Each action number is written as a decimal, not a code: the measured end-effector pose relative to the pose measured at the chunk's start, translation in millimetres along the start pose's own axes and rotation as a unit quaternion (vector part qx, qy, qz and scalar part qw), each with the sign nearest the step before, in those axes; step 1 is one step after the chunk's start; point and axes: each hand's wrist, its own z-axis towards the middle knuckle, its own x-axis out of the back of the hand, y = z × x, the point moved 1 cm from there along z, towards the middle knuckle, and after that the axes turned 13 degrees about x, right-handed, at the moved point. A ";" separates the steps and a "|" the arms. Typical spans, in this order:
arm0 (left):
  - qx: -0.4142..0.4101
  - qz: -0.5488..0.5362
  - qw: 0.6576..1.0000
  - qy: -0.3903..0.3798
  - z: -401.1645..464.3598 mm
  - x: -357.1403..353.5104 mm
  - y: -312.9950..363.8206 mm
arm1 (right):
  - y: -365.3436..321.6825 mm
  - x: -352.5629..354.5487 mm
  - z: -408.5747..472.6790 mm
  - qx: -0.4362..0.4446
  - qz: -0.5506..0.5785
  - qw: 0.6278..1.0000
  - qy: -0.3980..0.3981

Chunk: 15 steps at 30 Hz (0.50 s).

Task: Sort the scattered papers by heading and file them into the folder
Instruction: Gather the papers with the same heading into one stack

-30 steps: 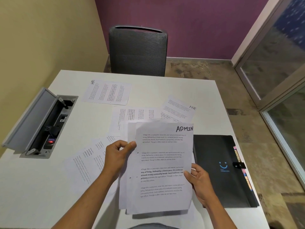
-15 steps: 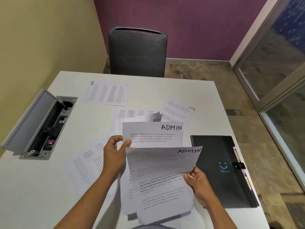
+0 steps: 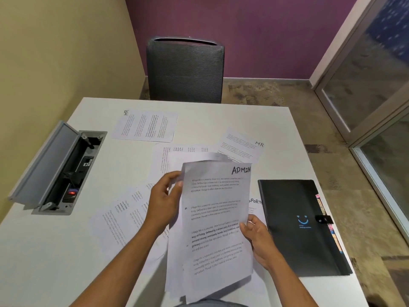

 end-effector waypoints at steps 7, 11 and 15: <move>0.032 -0.039 0.996 -0.067 -5.4 -1.0 4.5 | 8.5 -10.9 2.6 -0.011 -0.027 0.999 0.014; 0.015 0.084 0.995 -0.047 -3.7 -0.5 -0.5 | 15.9 -16.2 2.2 0.003 -0.050 0.998 0.046; -0.043 0.144 0.987 -0.058 -7.4 -4.4 0.0 | 15.4 -22.0 1.3 0.015 -0.056 0.997 0.049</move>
